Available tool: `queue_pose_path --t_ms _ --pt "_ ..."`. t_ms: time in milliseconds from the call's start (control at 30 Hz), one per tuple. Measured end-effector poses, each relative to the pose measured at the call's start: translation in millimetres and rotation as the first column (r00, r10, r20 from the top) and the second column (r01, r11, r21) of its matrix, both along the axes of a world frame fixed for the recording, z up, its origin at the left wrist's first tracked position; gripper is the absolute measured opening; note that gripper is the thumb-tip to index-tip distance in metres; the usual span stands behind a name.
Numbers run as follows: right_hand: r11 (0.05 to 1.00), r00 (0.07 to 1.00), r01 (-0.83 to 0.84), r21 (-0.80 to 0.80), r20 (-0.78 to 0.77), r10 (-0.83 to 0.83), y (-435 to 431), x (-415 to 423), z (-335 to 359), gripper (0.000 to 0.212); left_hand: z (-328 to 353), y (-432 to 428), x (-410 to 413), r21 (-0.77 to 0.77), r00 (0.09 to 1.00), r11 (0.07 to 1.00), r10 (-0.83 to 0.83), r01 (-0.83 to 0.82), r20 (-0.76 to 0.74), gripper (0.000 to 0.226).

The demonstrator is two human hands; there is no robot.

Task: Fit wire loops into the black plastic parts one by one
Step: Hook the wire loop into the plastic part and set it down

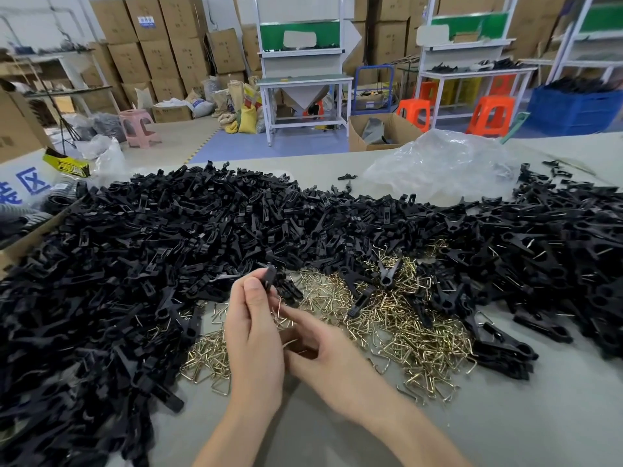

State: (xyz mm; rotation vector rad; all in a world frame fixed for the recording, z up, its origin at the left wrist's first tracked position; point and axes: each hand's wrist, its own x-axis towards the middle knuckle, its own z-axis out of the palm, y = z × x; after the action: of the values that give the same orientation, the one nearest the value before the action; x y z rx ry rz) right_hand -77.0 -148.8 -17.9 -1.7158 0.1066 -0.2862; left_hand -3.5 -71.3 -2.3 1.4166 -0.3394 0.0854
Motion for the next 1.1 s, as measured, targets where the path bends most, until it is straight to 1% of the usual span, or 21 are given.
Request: queue_pose_path --t_ms 100,167,200,267,333,400,467,533,567,633,733,800,833,867,933,967,1000,1100 --pt "0.995 0.996 0.09 -0.04 -0.022 -0.091 -5 -1 -1 0.053 1 3 8 0.05 0.994 0.993 0.103 -0.105 0.04 0.032" --pt "0.991 0.991 0.131 -0.022 -0.03 -0.131 -12 -3 2 0.05 0 7 14 0.138 0.985 0.975 0.168 -0.172 0.042 0.029" --pt "0.989 0.99 0.135 0.053 -0.038 -0.133 -17 -3 3 0.048 -1 10 18 0.2 0.978 0.958 0.2 -0.207 0.056 0.028" --pt "0.953 0.991 0.132 0.271 -0.039 -0.126 -24 -5 6 0.041 -2 17 26 0.363 0.962 0.892 0.243 -0.271 0.121 0.03" --pt "0.885 0.987 0.154 0.44 -0.03 -0.157 -30 -5 8 0.033 -1 23 30 0.486 0.948 0.816 0.245 -0.315 0.203 0.03" --pt "0.796 0.985 0.144 0.589 -0.011 -0.17 -33 -6 9 0.032 -1 27 29 0.539 0.921 0.756 0.231 -0.372 0.313 0.036" --pt "0.703 0.983 0.125 0.7 0.007 -0.182 -35 -5 9 0.03 0 28 25 0.606 0.887 0.669 0.191 -0.431 0.42 0.046" --pt "0.635 0.98 0.115 0.764 0.018 -0.2 -38 -4 8 0.027 2 26 22 0.674 0.873 0.582 0.142 -0.455 0.466 0.049" --pt "0.605 0.978 0.104 0.79 0.028 -0.204 -40 -4 8 0.026 2 26 22 0.688 0.869 0.561 0.124 -0.46 0.479 0.048" --pt "0.569 0.977 0.084 0.818 0.046 -0.211 -43 -5 8 0.034 1 25 24 0.68 0.856 0.566 0.094 -0.466 0.508 0.044" --pt "0.59 0.972 0.1 0.801 0.047 -0.229 -45 -4 8 0.051 -1 25 26 0.62 0.826 0.618 0.088 -0.484 0.557 0.039" --pt "0.611 0.971 0.115 0.783 0.041 -0.236 -44 -4 9 0.051 0 26 26 0.587 0.812 0.65 0.08 -0.482 0.578 0.038" --pt "0.62 0.972 0.118 0.776 0.039 -0.234 -44 -5 9 0.049 1 26 25 0.583 0.823 0.676 0.06 -0.45 0.565 0.038" --pt "0.625 0.973 0.117 0.772 0.037 -0.228 -43 -5 8 0.047 2 25 23 0.58 0.858 0.726 0.028 -0.369 0.512 0.038" --pt "0.627 0.976 0.108 0.772 0.036 -0.213 -42 -6 9 0.042 5 22 17 0.517 0.944 0.849 -0.077 -0.106 0.32 0.03" --pt "0.631 0.977 0.106 0.769 0.036 -0.208 -42 -6 10 0.04 6 19 14 0.468 0.965 0.884 -0.136 0.016 0.226 0.024" --pt "0.641 0.978 0.111 0.76 0.032 -0.207 -42 -5 10 0.039 8 17 10 0.43 0.969 0.897 -0.188 0.103 0.162 0.022" --pt "0.671 0.976 0.142 0.728 0.011 -0.218 -43 -4 10 0.038 8 12 4 0.354 0.951 0.894 -0.307 0.277 0.032 0.024"
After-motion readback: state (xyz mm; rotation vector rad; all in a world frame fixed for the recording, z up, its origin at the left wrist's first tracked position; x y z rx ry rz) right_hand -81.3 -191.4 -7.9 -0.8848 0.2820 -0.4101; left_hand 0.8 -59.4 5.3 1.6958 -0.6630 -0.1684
